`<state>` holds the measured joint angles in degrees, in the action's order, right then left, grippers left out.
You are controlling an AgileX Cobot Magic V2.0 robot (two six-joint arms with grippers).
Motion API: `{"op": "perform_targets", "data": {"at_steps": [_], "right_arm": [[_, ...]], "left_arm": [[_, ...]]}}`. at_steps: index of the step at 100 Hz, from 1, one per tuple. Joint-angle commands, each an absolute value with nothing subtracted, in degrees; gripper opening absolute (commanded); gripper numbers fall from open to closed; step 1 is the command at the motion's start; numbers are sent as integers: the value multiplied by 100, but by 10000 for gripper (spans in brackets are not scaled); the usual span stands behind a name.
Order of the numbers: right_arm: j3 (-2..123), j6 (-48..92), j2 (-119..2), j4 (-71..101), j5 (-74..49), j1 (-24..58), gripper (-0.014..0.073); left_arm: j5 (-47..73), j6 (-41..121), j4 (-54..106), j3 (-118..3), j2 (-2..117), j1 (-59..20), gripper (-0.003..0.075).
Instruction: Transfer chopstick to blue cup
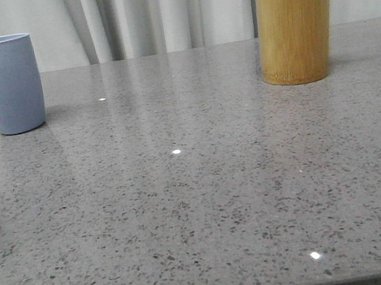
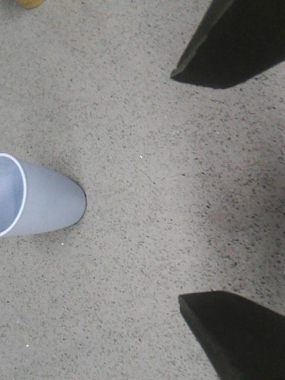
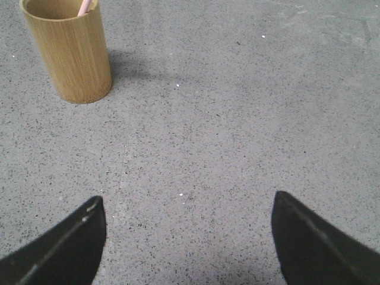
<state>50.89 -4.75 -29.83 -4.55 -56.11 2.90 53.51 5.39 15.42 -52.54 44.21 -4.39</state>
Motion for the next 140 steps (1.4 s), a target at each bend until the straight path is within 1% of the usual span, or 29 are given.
{"op": "perform_targets", "data": {"at_steps": [1,10,22,70,90,110,115,120,127,129,131,134,137,138,139,140], "right_arm": [[5273,-488,-3058,-471,-5145,274,580],[5273,-488,-3058,-471,-5114,274,580],[5273,-488,-3058,-457,-5097,274,580],[5273,-488,-3058,-449,-5107,274,580],[5273,-488,-3058,-449,-5107,274,580],[5273,-488,-3058,-449,-5107,274,580],[5273,-488,-3058,-449,-5107,274,580],[5273,-488,-3058,-449,-5107,274,580],[5273,-488,-3058,-449,-5107,274,580],[5273,-488,-3058,-449,-5107,274,580],[5273,-488,-3058,-449,-5107,274,580],[5273,-488,-3058,-449,-5107,274,580],[5273,-488,-3058,-449,-5107,274,580],[5273,-488,-3058,-449,-5107,274,580],[5273,-488,-3058,-449,-5107,274,580],[5273,-488,-3058,-449,-5107,274,580]], "left_arm": [[4720,539,1787,-5495,4426,-423,637],[4531,551,1799,-5683,4601,-423,631],[4531,788,1863,-6213,5165,-423,631],[4412,833,1888,-8410,8246,-423,629],[4495,833,1888,-8649,9070,-423,629],[4602,833,1888,-8649,9442,-423,619],[4602,833,1888,-8649,9454,-423,589],[4602,833,1888,-8649,9454,-423,540],[4602,833,1888,-8672,9454,-423,426],[4602,833,1888,-8672,9454,-423,384],[4602,833,1888,-8672,9454,-423,321],[4610,833,1888,-8672,9454,-423,271],[4617,833,1888,-8672,9454,-423,179],[4617,833,1888,-8684,9454,-423,160],[4617,833,1888,-8682,9454,-423,122],[4625,833,1888,-8682,9454,-423,103]]}}
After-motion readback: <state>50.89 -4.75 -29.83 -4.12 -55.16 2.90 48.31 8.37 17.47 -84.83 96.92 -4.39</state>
